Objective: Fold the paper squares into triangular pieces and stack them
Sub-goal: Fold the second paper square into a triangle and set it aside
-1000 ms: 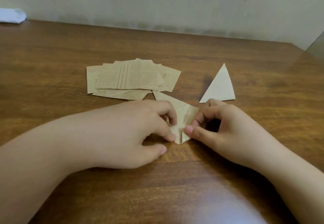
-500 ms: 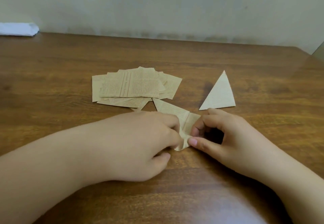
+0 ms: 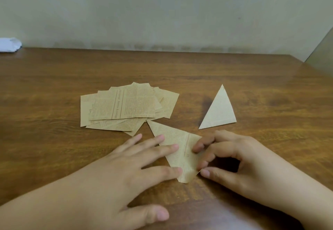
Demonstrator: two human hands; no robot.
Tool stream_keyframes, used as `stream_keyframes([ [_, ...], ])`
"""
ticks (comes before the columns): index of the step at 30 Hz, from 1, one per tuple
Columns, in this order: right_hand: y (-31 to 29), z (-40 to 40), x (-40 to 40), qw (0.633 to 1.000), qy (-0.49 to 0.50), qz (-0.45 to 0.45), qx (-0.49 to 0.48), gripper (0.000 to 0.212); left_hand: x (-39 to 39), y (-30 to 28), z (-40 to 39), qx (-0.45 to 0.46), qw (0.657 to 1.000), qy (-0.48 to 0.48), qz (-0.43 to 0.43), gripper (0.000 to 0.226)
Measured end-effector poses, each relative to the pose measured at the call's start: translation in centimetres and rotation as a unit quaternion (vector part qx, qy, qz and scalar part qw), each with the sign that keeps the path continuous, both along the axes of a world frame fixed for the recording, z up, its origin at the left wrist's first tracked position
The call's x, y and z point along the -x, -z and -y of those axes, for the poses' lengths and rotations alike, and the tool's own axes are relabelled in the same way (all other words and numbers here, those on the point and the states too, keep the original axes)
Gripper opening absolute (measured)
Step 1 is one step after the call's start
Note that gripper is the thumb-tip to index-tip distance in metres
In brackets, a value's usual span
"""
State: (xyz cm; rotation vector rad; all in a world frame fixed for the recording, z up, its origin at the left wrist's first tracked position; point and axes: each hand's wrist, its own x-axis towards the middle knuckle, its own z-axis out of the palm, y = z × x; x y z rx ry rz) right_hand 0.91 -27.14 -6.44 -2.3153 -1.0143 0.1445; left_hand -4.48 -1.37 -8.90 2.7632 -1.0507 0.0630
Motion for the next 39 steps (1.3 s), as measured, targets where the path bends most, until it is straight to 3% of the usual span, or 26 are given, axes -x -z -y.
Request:
stream_keyframes([
  [5,-0.2,0.1,-0.1,1.0,-0.009,0.005,0.016,0.011,-0.4,0.5,0.2,-0.012,0.999,0.007,0.053,0.049],
  [7,-0.2,-0.1,-0.1,1.0,0.003,0.006,0.009,0.019,-0.3,0.7,0.4,-0.002,0.994,0.012,0.107,0.04],
  [11,0.2,-0.8,-0.4,0.993,0.111,0.044,-0.016,0.03,0.6,0.9,1.6,0.025,0.987,0.016,0.158,0.038],
  [13,0.5,-1.7,-0.3,0.988,0.143,0.055,0.015,0.044,0.9,1.0,2.1,0.019,0.988,0.009,0.156,0.037],
  [17,0.6,-2.9,0.2,0.986,0.163,0.03,0.033,0.045,0.9,1.0,2.4,0.004,0.989,0.013,0.146,0.039],
  [20,-0.1,-2.9,0.5,0.986,0.164,-0.002,0.017,0.038,0.6,0.2,2.3,0.083,0.99,0.016,0.109,0.028],
  [22,-0.8,-3.0,0.7,0.985,0.172,-0.031,-0.004,0.029,0.3,-0.8,1.9,0.176,0.982,-0.047,0.055,0.023],
  [24,-1.1,-3.1,0.7,0.981,0.18,-0.062,-0.042,0.031,0.2,-2.1,1.7,0.243,0.954,-0.178,0.0,0.022],
  [26,-1.5,-3.2,0.8,0.967,0.182,-0.137,-0.112,0.035,0.1,-2.4,1.5,0.32,0.904,-0.279,-0.046,0.027],
  [29,-2.1,-3.2,0.9,0.92,0.172,-0.268,-0.227,0.037,-0.2,-2.4,1.5,0.465,0.823,-0.298,-0.132,0.03],
  [33,-2.3,-3.0,0.9,0.874,0.172,-0.342,-0.3,0.032,-0.3,-2.8,1.8,0.592,0.73,-0.268,-0.21,0.025],
  [35,-2.4,-2.8,0.9,0.864,0.166,-0.363,-0.308,0.022,-0.3,-3.0,1.9,0.612,0.715,-0.256,-0.222,0.028],
  [39,-2.3,-2.8,1.0,0.859,0.178,-0.372,-0.302,0.021,-0.2,-3.3,2.2,0.618,0.717,-0.239,-0.216,0.024],
])
